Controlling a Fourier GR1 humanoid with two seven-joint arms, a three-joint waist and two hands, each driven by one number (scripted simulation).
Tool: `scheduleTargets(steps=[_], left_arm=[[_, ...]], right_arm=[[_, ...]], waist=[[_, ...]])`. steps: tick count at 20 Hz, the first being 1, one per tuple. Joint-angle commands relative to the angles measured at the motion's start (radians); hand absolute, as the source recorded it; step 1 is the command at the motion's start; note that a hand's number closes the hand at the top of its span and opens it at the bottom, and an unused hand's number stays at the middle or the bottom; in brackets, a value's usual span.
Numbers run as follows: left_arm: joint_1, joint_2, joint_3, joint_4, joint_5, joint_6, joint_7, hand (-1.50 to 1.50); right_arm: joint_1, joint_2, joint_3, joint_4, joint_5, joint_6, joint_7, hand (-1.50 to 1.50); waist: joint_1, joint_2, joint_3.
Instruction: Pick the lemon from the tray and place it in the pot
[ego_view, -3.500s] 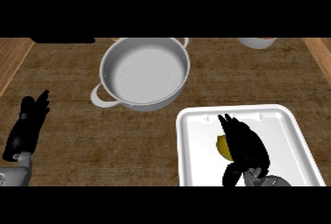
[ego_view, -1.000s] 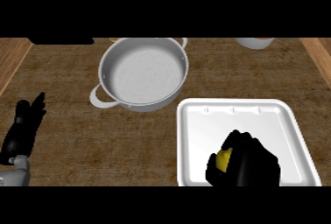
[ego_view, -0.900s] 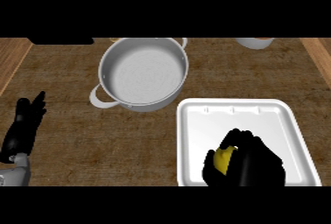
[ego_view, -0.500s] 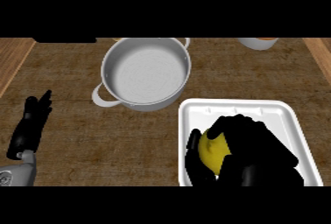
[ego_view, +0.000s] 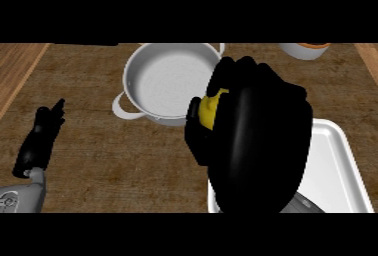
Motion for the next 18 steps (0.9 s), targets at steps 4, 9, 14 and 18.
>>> scheduleTargets(steps=[4,9,14,18], left_arm=[[-0.053,-0.009,-0.017,0.032,-0.015,-0.001,0.011,0.0],[-0.016,-0.006,0.002,0.009,0.013,-0.017,-0.015,0.0],[-0.042,-0.011,-0.003,0.026,-0.01,0.004,-0.004,0.0],[-0.038,-0.004,-0.002,0.038,0.001,-0.019,-0.025,0.0]], right_arm=[[-0.253,0.012,-0.168,0.315,-0.203,-0.038,0.189,1.5],[-0.356,0.012,-0.208,0.512,-0.325,-0.122,0.199,1.5],[-0.369,0.012,-0.237,0.72,-0.431,-0.254,0.129,1.5],[-0.367,0.012,-0.274,0.823,-0.519,-0.366,0.133,1.5]], waist=[[0.025,0.012,-0.001],[0.03,0.007,0.0],[0.021,0.011,0.002],[0.037,0.015,0.001]])
